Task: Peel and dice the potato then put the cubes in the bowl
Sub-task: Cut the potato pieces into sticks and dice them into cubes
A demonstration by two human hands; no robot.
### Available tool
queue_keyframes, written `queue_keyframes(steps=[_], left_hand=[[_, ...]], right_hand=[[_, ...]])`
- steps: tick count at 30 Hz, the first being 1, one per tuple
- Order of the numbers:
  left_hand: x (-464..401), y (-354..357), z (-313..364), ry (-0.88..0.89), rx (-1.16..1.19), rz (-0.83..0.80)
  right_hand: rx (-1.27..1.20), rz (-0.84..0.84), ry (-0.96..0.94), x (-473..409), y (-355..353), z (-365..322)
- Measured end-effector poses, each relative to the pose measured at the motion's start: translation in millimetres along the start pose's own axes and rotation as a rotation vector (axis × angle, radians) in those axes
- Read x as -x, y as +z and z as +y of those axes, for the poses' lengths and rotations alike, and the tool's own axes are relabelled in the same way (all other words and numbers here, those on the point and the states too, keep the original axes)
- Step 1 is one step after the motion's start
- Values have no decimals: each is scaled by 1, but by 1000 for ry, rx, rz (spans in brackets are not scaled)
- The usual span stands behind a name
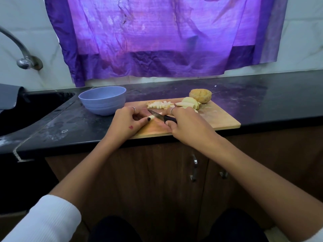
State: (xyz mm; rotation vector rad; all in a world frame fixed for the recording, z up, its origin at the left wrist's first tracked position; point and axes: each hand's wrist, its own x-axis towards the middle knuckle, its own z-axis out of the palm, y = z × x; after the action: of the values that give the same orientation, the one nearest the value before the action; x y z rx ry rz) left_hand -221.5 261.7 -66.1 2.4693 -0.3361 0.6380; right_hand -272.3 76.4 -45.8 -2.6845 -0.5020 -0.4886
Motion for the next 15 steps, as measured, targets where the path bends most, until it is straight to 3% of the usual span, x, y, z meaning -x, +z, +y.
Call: queue_keyframes(steps=[15], left_hand=[[-6,9,-3,-5,-41,46]], right_hand=[[-47,17,-40,-14,8,3]])
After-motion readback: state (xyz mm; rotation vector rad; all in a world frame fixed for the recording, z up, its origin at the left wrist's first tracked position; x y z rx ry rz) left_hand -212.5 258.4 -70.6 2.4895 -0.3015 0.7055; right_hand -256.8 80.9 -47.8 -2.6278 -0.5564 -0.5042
